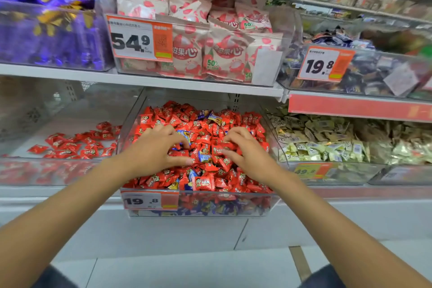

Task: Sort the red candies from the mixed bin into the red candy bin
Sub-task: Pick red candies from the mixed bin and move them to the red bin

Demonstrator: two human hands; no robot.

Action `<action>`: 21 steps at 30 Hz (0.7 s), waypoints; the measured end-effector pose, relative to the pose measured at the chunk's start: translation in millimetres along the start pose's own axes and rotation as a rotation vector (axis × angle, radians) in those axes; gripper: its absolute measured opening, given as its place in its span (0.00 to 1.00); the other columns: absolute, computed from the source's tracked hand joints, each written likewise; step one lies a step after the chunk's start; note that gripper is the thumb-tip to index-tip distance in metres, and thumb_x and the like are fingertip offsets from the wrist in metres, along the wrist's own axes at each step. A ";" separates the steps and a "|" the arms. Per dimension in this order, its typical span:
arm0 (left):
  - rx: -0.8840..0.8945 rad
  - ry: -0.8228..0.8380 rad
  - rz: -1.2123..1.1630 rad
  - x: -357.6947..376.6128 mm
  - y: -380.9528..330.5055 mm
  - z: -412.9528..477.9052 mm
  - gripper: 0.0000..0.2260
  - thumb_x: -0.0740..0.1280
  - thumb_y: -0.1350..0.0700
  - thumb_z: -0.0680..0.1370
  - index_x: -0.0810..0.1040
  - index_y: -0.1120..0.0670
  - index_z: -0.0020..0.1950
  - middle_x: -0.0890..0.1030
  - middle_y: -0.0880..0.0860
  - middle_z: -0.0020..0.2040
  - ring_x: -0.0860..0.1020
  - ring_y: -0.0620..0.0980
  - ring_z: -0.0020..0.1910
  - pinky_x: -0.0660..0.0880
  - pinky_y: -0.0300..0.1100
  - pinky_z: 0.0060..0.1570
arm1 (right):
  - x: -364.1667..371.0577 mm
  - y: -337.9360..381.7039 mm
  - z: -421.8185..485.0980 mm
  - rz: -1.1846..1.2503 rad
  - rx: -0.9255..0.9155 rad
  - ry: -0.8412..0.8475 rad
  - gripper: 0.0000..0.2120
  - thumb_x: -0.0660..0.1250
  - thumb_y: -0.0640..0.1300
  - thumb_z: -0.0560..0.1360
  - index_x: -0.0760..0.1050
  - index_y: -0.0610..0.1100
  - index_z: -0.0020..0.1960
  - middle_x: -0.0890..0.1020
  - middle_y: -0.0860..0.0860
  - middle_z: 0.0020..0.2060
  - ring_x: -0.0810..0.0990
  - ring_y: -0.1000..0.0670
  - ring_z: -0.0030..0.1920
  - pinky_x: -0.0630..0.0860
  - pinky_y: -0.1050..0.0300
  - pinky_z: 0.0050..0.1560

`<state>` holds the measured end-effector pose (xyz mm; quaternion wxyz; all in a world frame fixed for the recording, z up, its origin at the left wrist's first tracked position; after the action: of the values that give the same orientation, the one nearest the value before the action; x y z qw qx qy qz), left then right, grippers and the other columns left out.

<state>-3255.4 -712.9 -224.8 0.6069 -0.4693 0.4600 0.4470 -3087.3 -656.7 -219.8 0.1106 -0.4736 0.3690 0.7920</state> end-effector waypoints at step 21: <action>-0.021 -0.201 -0.356 -28.5 0.6 -2.8 0.16 0.64 0.54 0.79 0.73 0.49 0.68 0.75 0.47 0.61 0.72 0.45 0.61 0.64 0.35 0.61 | 18.2 -8.0 -2.6 -0.444 -0.026 0.173 0.21 0.58 0.59 0.79 0.67 0.52 0.68 0.74 0.50 0.55 0.73 0.50 0.55 0.75 0.52 0.52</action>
<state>-3261.5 -718.7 -197.3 0.7143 -0.5024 0.3024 0.3821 -3091.0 -656.0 -239.6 0.2438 -0.6108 0.2537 0.7093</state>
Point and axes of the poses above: each hand's wrist, its own z-axis towards the middle knuckle, its own x-axis out of the palm, y = z × x, the point moved 9 cm from there along z, towards the middle knuckle
